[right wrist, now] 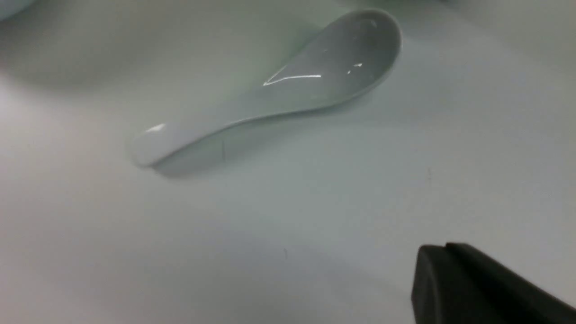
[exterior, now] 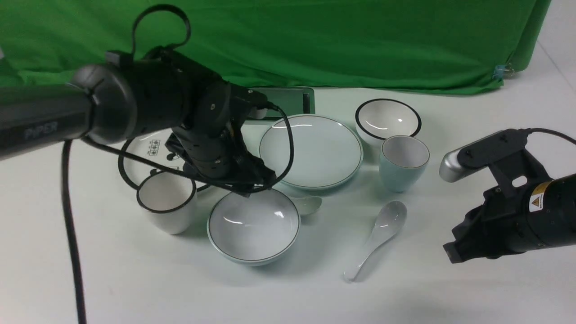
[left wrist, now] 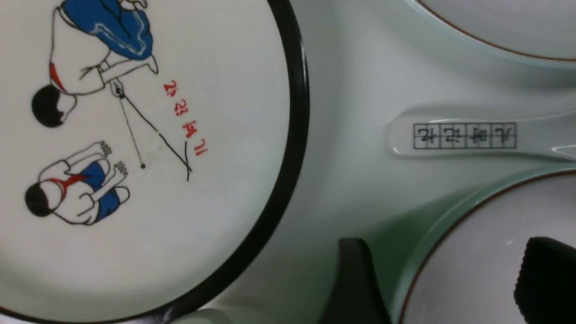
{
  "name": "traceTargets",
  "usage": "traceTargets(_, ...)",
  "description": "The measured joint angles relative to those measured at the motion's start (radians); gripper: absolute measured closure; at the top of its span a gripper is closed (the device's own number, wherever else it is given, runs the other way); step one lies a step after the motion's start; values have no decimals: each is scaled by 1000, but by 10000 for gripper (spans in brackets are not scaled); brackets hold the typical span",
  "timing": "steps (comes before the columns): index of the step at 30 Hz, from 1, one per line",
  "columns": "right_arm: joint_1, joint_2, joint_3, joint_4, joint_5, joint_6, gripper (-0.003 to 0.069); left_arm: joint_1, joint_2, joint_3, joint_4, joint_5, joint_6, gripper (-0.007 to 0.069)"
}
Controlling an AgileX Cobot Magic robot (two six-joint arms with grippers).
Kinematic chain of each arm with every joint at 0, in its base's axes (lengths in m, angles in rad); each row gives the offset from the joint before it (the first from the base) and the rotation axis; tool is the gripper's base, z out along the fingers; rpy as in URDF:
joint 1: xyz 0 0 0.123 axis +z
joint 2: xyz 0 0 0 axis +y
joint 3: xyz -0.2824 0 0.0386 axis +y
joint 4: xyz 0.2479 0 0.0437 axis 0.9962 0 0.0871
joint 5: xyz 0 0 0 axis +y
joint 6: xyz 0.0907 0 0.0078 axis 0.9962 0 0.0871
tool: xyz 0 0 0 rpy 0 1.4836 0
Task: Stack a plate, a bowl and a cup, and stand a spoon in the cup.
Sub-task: Use the left arm to grab a blue rice bowl
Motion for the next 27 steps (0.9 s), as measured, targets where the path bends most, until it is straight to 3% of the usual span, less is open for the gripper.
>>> traceTargets(4,0,0,0,0,0,0,621,5,31,-3,-21,15,59,180)
traceTargets(6,0,0,0,0,-5,0,619,7,48,-3,-47,20,97,223)
traceTargets(11,0,0,0,0,-28,0,613,8,62,-3,-57,2,131,461)
traceTargets(12,0,0,0,0,-28,0,612,8,62,-4,-57,1,131,472)
traceTargets(13,0,0,0,0,-30,-1,610,8,62,-4,-58,0,151,564)
traceTargets(14,0,0,0,0,-31,-1,609,8,62,-5,-68,-5,155,595)
traceTargets(17,0,0,0,0,-31,-1,608,8,58,-22,-79,5,189,615)
traceTargets(20,0,0,0,0,-39,-1,604,8,43,-84,-101,149,270,630)
traceTargets(23,0,0,0,0,-53,-1,600,16,22,-132,-131,188,313,632)
traceTargets(26,0,0,0,0,-60,0,596,29,12,-186,-199,125,322,632)
traceTargets(27,0,0,0,0,-57,1,594,32,12,-218,-230,42,326,632)
